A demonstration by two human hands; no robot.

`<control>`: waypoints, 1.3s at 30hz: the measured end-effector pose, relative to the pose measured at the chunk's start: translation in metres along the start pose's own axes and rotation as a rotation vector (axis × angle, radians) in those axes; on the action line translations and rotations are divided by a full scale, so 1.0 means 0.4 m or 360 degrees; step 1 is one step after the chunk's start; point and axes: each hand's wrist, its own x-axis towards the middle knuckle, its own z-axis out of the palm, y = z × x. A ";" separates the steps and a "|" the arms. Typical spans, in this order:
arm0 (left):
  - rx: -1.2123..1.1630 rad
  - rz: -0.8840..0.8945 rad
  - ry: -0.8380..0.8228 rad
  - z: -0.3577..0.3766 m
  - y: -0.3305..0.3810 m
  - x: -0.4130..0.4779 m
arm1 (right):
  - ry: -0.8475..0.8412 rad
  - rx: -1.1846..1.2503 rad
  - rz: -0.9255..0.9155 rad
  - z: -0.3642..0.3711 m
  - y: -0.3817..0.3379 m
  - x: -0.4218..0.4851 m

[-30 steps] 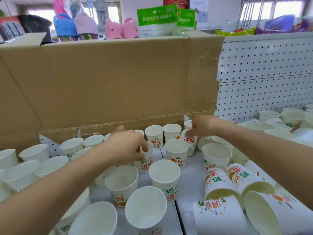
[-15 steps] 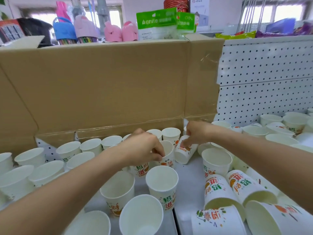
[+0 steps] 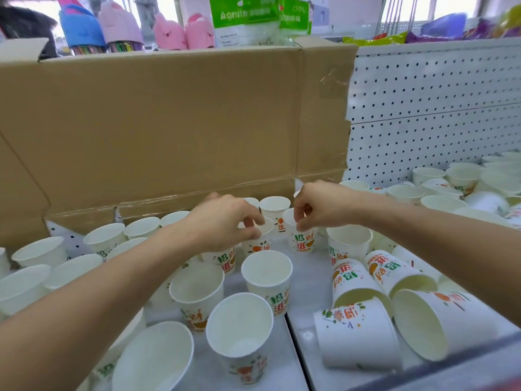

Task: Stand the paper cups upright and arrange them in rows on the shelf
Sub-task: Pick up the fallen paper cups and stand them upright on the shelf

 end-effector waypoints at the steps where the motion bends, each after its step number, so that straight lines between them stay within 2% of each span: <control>1: -0.0030 0.0011 0.0052 -0.015 0.008 -0.010 | 0.0013 0.0051 0.0006 -0.007 0.002 -0.012; 5: -0.0289 0.0048 0.0288 -0.076 0.078 -0.082 | 0.0118 0.0259 -0.0036 -0.044 0.011 -0.082; 9: -0.0625 0.0096 0.0403 -0.095 0.201 -0.180 | 0.0130 0.0421 -0.0144 -0.070 0.022 -0.192; 15: -0.0567 0.0125 0.0150 -0.006 0.386 -0.251 | -0.0044 0.0578 -0.0324 -0.073 0.079 -0.362; 19: -0.0428 -0.0020 0.0084 0.047 0.437 -0.228 | -0.0259 0.0428 -0.0294 -0.067 0.123 -0.444; 22: -0.0299 -0.0115 0.0036 0.071 0.459 -0.209 | -0.0337 0.0158 -0.0347 -0.035 0.132 -0.476; 26: -0.0254 -0.0229 0.0025 0.083 0.482 -0.199 | -0.0205 -0.0159 -0.0456 0.028 0.129 -0.480; 30: -0.0655 -0.0477 0.0309 0.087 0.502 -0.219 | 0.0065 -0.0202 -0.0597 0.079 0.136 -0.467; 32: -0.0843 -0.0634 0.0491 0.088 0.512 -0.231 | 0.0114 -0.0034 -0.0598 0.088 0.151 -0.466; 35: -0.0940 -0.0822 0.0639 0.089 0.522 -0.246 | 0.0156 0.0478 -0.0462 0.086 0.164 -0.468; 39: -0.0871 -0.0952 0.0511 0.092 0.514 -0.256 | 0.0210 0.0637 -0.0400 0.096 0.162 -0.474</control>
